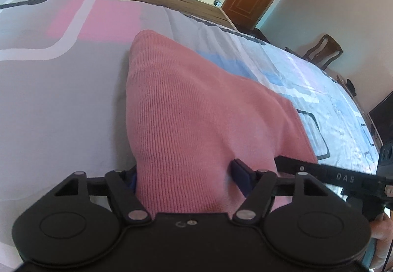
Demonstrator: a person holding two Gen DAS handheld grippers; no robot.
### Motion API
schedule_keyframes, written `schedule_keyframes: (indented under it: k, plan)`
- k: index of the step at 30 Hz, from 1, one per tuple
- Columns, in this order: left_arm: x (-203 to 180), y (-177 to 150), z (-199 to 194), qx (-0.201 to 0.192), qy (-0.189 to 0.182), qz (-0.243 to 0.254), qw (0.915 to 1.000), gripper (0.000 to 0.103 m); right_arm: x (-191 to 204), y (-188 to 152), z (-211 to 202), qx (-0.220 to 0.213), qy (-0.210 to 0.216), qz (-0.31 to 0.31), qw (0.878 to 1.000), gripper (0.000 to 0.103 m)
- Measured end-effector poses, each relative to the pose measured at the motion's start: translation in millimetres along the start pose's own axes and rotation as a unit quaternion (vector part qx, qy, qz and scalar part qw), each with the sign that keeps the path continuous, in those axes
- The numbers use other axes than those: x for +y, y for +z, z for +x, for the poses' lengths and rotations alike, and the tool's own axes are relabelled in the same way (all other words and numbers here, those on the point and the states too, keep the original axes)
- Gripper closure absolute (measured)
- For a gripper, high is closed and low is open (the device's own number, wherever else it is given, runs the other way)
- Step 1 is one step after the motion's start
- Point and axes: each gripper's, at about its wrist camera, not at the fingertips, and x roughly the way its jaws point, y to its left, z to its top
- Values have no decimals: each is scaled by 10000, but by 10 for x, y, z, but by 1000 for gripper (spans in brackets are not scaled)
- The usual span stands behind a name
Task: Fold small clothes
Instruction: 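Close the right tool on the sweatshirt end and lift it up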
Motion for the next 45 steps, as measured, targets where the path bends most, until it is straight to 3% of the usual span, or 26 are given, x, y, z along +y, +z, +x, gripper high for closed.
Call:
schedule_keyframes:
  k: [3,4,5,7,9,16,21,27,35,39,45]
  plan:
    - [-30,11,2,-30,60,-17,10000,40,36,16,39,-30,-49,49,10000,65]
    - [-47,15,-15,-56,73,-9,10000,47,57,17,38,-20,-80,71,9999,68]
    - [-73,15,-48,-104,102,41,9999,50,67,19,26,10,-7,155,9999,79]
    - [-107,22,-108,-153,108,142,9997,61,93,33,-21,-24,163,285,9995,80]
    - [-143,30,-180,-204,99,254,9994,65,166,38,-90,-81,260,248,9993,80]
    - [-115,68,-530,-425,-30,226,9988,69,526,101,-283,-262,614,130,9977,81]
    - [148,100,-919,-610,93,162,9980,69,972,71,-286,-316,881,-6,9956,81]
    - [804,79,-1497,-872,325,44,9957,69,1750,-33,-34,-241,1200,-215,9923,81]
    - [2122,108,-2108,-1011,496,-129,9936,69,2936,-341,730,-107,1446,-183,9893,81]
    - [2712,156,-2268,-1009,592,-124,9931,69,3419,-472,1203,-33,1517,-186,9882,81]
    - [3392,148,-2212,-922,632,-140,9936,68,3769,-642,1823,198,1330,-229,9907,81]
